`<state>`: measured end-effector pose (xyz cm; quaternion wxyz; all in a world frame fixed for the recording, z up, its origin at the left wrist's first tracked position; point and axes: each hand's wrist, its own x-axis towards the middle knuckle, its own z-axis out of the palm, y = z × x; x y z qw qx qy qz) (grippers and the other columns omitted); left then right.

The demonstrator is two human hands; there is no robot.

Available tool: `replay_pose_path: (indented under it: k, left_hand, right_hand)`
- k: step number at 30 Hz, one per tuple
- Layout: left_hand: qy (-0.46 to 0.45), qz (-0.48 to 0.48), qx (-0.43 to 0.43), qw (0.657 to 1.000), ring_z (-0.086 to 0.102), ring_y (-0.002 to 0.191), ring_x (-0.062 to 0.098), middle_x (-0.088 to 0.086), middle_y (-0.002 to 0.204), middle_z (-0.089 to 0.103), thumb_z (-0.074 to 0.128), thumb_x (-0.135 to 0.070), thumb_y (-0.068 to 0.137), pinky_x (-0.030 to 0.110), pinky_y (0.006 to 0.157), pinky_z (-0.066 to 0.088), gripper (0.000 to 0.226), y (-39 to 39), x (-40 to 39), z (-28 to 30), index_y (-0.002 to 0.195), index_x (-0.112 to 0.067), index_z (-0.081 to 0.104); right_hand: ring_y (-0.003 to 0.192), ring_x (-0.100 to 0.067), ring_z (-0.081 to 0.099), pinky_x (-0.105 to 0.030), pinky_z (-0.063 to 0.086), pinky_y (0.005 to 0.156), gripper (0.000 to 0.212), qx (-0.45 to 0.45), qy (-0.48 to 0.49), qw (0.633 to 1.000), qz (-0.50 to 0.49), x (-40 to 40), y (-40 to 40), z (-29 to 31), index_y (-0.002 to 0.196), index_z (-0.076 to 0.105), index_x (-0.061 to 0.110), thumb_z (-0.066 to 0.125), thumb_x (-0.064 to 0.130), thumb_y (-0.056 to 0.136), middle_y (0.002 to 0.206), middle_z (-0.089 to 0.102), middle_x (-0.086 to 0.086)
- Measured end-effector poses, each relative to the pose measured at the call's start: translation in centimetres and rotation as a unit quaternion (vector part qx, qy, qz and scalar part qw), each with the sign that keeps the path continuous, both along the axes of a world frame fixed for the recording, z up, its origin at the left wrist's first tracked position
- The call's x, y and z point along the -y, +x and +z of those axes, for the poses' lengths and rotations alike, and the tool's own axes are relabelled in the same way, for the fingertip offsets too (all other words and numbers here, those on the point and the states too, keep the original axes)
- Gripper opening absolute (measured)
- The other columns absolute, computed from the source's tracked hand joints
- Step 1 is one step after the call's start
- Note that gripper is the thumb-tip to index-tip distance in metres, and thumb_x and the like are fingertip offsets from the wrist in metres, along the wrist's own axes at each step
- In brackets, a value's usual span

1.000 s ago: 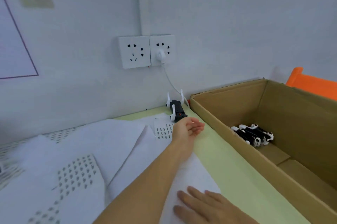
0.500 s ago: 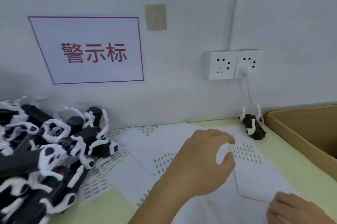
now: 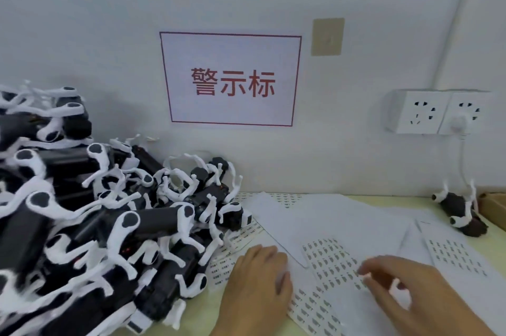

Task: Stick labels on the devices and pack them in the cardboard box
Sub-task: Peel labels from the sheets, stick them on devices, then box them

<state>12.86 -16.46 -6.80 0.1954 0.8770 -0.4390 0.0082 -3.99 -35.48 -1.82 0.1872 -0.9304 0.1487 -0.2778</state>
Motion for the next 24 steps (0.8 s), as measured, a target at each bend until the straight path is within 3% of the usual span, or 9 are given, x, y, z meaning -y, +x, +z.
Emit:
replay_pose_path:
  k: [3, 6, 8, 11, 14, 18, 21, 24]
  left_hand:
    - [-0.051, 0.002, 0.012, 0.999, 0.037, 0.132, 0.01, -0.014, 0.134, 0.053, 0.036, -0.034, 0.096, 0.029, 0.111, 0.031, 0.035, -0.1, 0.1, 0.1, 0.124, -0.028, 0.056]
    - [-0.065, 0.001, 0.009, 0.998, 0.043, 0.118, 0.015, -0.005, 0.117, 0.057, 0.041, -0.025, 0.089, 0.028, 0.099, 0.037, 0.037, 0.0, 0.0, 0.3, 0.122, -0.023, 0.058]
    - [-0.053, 0.016, 0.01, 0.998, 0.05, 0.113, 0.017, -0.002, 0.111, 0.061, 0.049, -0.023, 0.084, 0.028, 0.094, 0.043, 0.034, 0.0, 0.0, 0.1, 0.116, -0.023, 0.063]
    - [-0.056, 0.007, 0.033, 0.998, 0.065, 0.094, 0.011, -0.01, 0.087, 0.069, 0.067, -0.027, 0.064, 0.017, 0.08, 0.052, 0.025, 0.3, -0.3, 0.4, 0.088, -0.028, 0.073]
    - [-0.06, 0.003, 0.032, 0.998, 0.048, 0.124, 0.021, 0.001, 0.119, 0.064, 0.048, -0.019, 0.082, 0.03, 0.106, 0.038, 0.039, 0.8, -0.1, -0.2, 0.117, -0.017, 0.065]
    - [-0.058, 0.004, 0.003, 0.998, 0.037, 0.128, 0.018, -0.002, 0.128, 0.056, 0.039, -0.017, 0.088, 0.036, 0.104, 0.036, 0.038, 1.3, 0.1, -0.5, 0.12, -0.018, 0.059]
    - [-0.073, 0.014, -0.04, 0.996, 0.033, 0.132, 0.012, -0.008, 0.131, 0.052, 0.037, -0.021, 0.092, 0.035, 0.108, 0.037, 0.035, 1.4, -0.2, -0.7, 0.119, -0.023, 0.058]
    - [-0.087, 0.025, -0.066, 0.994, 0.034, 0.131, 0.007, -0.01, 0.129, 0.052, 0.037, -0.023, 0.094, 0.03, 0.107, 0.036, 0.029, 1.5, -0.2, -0.7, 0.114, -0.023, 0.058]
  right_hand:
    - [0.091, 0.006, 0.062, -0.012, 0.048, 0.077, 0.022, -0.037, 0.08, 0.99, 0.113, -4.5, 7.1, 0.6, 0.103, 0.062, 0.047, 0.068, 0.03, 0.09, 0.093, 0.067, 0.028]
    - [0.108, 0.002, 0.058, -0.019, 0.045, 0.09, 0.045, -0.08, 0.167, 0.977, 0.101, -6.2, 15.1, -0.2, 0.135, 0.051, 0.035, 0.064, 0.042, 0.092, 0.123, 0.059, 0.019]
    - [0.12, -0.012, 0.056, -0.019, 0.039, 0.089, 0.059, -0.133, 0.191, 0.967, 0.104, -7.3, 19.2, -0.5, 0.142, 0.045, 0.028, 0.066, 0.045, 0.09, 0.132, 0.053, 0.011]
    - [0.1, -0.012, 0.061, -0.014, 0.037, 0.07, 0.031, -0.139, 0.152, 0.972, 0.114, -7.8, 22.6, -1.2, 0.114, 0.064, 0.03, 0.071, 0.04, 0.085, 0.102, 0.064, 0.014]
    - [0.076, -0.008, 0.061, -0.016, 0.044, 0.063, 0.014, -0.097, 0.157, 0.975, 0.125, -7.7, 23.7, -1.0, 0.087, 0.071, 0.024, 0.075, 0.034, 0.078, 0.079, 0.07, 0.01]
    - [0.049, -0.009, 0.049, -0.016, 0.037, 0.046, 0.027, -0.07, 0.197, 0.971, 0.116, -6.4, 22.5, 1.5, 0.079, 0.071, 0.009, 0.071, 0.036, 0.076, 0.063, 0.067, -0.007]
    - [0.039, -0.008, 0.041, -0.014, 0.028, 0.039, 0.038, -0.087, 0.172, 0.978, 0.081, -4.9, 20.8, 3.3, 0.054, 0.056, 0.013, 0.075, 0.038, 0.076, 0.044, 0.052, 0.003]
    - [0.038, -0.007, 0.037, -0.016, 0.028, 0.039, 0.045, -0.061, 0.116, 0.991, 0.012, -3.4, 18.3, 4.3, 0.05, 0.044, 0.017, 0.074, 0.039, 0.075, 0.041, 0.046, 0.007]
